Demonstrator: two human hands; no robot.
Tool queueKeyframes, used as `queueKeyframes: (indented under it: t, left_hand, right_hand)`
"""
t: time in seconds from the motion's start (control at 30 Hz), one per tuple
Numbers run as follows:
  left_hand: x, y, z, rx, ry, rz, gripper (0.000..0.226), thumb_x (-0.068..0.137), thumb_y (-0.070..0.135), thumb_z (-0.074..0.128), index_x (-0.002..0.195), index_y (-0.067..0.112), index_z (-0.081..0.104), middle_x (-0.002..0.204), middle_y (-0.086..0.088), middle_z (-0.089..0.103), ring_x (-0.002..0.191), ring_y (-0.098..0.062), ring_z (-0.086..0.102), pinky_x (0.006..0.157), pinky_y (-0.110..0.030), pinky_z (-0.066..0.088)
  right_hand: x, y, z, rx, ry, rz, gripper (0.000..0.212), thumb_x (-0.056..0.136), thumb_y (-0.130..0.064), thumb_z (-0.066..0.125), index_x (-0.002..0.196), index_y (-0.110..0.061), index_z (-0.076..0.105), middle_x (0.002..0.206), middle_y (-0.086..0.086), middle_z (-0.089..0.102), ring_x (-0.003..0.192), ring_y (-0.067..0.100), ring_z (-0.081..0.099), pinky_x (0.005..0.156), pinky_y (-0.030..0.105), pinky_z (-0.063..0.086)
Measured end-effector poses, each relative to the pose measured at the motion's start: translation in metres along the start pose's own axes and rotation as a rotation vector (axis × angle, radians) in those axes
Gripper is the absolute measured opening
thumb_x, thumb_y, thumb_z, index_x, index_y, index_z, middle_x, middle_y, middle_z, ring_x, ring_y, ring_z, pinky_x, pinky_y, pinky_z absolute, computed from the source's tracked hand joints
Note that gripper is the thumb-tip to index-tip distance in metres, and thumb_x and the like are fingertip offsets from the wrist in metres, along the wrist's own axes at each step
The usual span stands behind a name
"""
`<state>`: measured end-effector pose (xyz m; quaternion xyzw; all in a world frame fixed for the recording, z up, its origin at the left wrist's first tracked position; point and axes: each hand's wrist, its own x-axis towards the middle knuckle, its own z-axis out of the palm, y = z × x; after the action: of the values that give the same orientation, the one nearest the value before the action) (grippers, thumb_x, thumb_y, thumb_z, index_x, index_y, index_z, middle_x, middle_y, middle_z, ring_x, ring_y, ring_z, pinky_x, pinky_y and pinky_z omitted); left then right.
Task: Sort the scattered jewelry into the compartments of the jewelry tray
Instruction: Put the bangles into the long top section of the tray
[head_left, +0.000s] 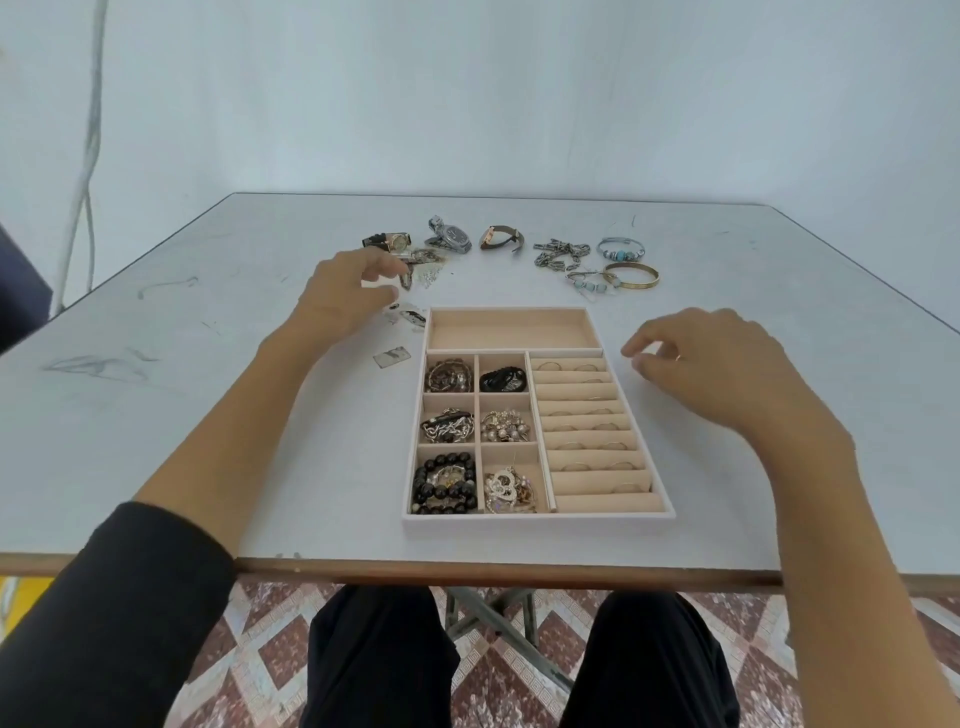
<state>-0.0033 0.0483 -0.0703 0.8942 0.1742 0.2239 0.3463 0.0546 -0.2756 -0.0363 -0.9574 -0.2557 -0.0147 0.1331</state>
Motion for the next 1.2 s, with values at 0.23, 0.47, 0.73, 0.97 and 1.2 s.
queueKeyframes:
  t: [0.23,0.47,0.73,0.97,1.2]
  left_hand:
    - [0.000,-0.016,0.009,0.195,-0.030,0.038,0.019,0.091,0.021,0.057,0.107,0.024,0.066,0.126,-0.003,0.057,0.122,-0.022,0.047,0.103,-0.034,0.034]
    - [0.002,-0.019,0.010,0.245,-0.015,0.076,0.019,0.092,0.022,0.055,0.107,0.024,0.066,0.123,-0.003,0.057,0.118,-0.022,0.049,0.097,-0.035,0.036]
    - [0.006,-0.021,0.013,0.281,0.021,0.102,0.020,0.091,0.023,0.055,0.107,0.023,0.067,0.121,-0.003,0.058,0.115,-0.022,0.050,0.090,-0.032,0.034]
    - [0.004,-0.020,0.013,0.317,0.010,0.116,0.021,0.092,0.023,0.053,0.109,0.023,0.066,0.121,-0.003,0.057,0.114,-0.021,0.050,0.089,-0.033,0.036]
    - [0.004,-0.020,0.012,0.343,-0.008,0.121,0.021,0.093,0.023,0.053,0.109,0.022,0.066,0.121,-0.003,0.057,0.114,-0.023,0.050,0.091,-0.036,0.037]
  right_hand:
    - [0.104,-0.008,-0.021,0.119,-0.067,0.009,0.021,0.080,-0.010,0.058,0.082,-0.029,0.066,0.093,0.005,0.070,0.085,0.027,0.068,0.079,0.041,0.056]
    - [0.162,-0.017,0.010,0.112,-0.037,-0.016,0.036,0.087,-0.003,0.043,0.106,-0.019,0.070,0.114,0.010,0.065,0.104,0.030,0.060,0.091,0.038,0.049]
    - [0.179,-0.016,0.022,0.163,-0.038,0.046,0.026,0.089,-0.006,0.047,0.105,-0.013,0.066,0.097,0.010,0.068,0.089,0.027,0.063,0.084,0.035,0.047]
    - [0.178,-0.007,0.020,0.230,-0.120,0.055,0.011,0.083,-0.007,0.063,0.084,-0.015,0.070,0.046,-0.005,0.063,0.062,0.019,0.054,0.059,0.024,0.042]
    - [0.175,-0.003,0.018,0.231,-0.094,0.038,0.015,0.077,-0.008,0.071,0.089,-0.016,0.074,0.050,-0.011,0.062,0.058,0.013,0.055,0.067,0.025,0.047]
